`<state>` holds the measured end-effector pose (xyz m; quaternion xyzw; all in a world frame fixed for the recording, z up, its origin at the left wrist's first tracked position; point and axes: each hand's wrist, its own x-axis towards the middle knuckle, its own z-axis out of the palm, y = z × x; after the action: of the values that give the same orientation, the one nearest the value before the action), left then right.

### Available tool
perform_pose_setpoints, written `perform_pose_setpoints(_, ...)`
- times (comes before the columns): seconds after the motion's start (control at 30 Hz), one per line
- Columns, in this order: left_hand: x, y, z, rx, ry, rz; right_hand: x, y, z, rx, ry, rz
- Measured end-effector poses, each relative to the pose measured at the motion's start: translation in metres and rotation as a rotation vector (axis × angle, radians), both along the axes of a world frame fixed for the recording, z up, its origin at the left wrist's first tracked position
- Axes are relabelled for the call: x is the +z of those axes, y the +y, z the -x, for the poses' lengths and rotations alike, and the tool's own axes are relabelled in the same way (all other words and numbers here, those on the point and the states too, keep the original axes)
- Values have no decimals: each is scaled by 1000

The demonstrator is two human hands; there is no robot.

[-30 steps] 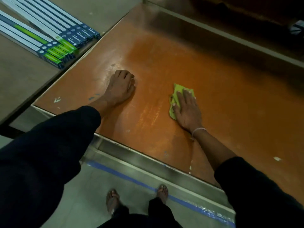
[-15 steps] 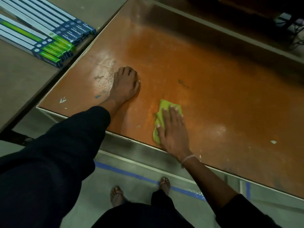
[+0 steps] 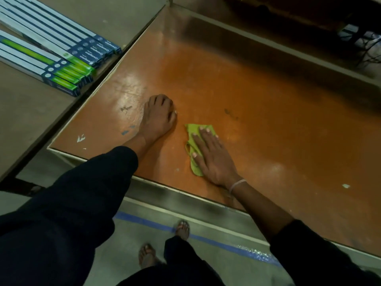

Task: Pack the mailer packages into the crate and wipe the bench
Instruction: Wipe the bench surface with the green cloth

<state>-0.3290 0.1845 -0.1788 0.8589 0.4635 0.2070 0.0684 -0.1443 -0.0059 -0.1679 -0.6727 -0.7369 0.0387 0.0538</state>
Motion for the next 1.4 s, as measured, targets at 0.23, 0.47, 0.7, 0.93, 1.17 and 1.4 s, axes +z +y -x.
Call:
perform_pose_setpoints(0.23, -4, 5, 4, -26, 16, 29, -3, 88, -80, -403, 24, 51)
perform_pose_setpoints(0.47, 12, 34, 17, -87, 82, 49, 3, 133, -86, 81, -27, 28)
perform_pose_setpoints(0.7, 15, 87, 50, 89, 134, 35, 0, 205, -99, -423, 25, 49)
perform_pose_setpoints(0.93, 5, 98, 52, 114, 86, -52, -8, 271, -129, -116, -63, 1)
perform_pose_setpoints(1.17, 2, 104, 50, 111, 35, -114, -2, 337, -117, -336, 5, 44)
perform_pose_setpoints(1.4, -2, 109, 51, 119, 46, -116, 2, 386, -129, -340, 3, 15)
